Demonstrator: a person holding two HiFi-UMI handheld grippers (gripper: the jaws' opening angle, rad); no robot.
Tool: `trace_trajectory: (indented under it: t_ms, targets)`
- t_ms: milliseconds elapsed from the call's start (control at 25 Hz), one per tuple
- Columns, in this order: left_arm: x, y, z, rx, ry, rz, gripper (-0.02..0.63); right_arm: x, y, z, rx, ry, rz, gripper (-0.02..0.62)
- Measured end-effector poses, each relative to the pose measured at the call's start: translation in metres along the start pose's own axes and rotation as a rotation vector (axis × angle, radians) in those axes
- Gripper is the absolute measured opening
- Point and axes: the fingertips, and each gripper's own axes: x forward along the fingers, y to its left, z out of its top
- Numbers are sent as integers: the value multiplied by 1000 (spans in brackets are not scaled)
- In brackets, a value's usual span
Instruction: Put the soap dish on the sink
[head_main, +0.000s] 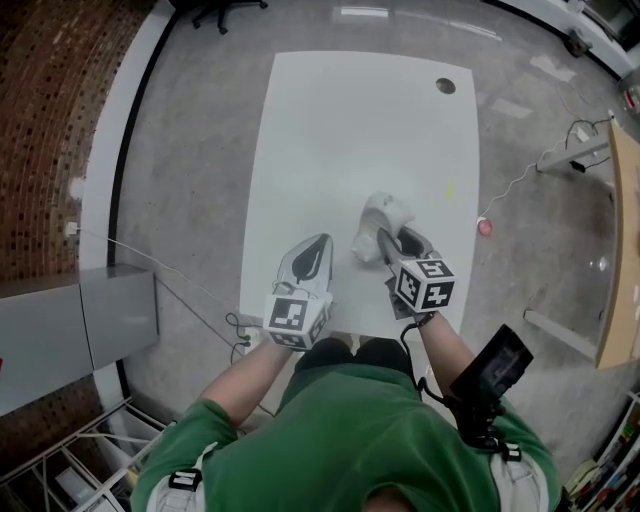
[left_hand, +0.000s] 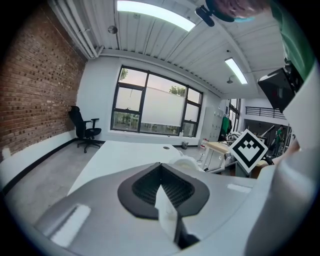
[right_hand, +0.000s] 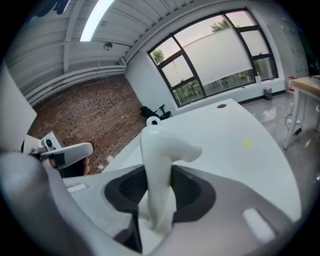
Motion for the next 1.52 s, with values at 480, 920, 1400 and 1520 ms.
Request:
trace_trajectory:
  t_ms: [480,920,1400,1520]
  targets:
    - [26,9,-10,-28,43,38,6,26,-25,-8,37,63,21,133]
    - [27,20,-14,-45,66,32,6,44,-23,-12,40,110,2,146]
    - [33,19,-20,-49,76,14,6,43,-48,-22,35,157,-91,163]
    - [35,18,-21,-41,75,6,6,43,-54,-24,39,151,-109,169]
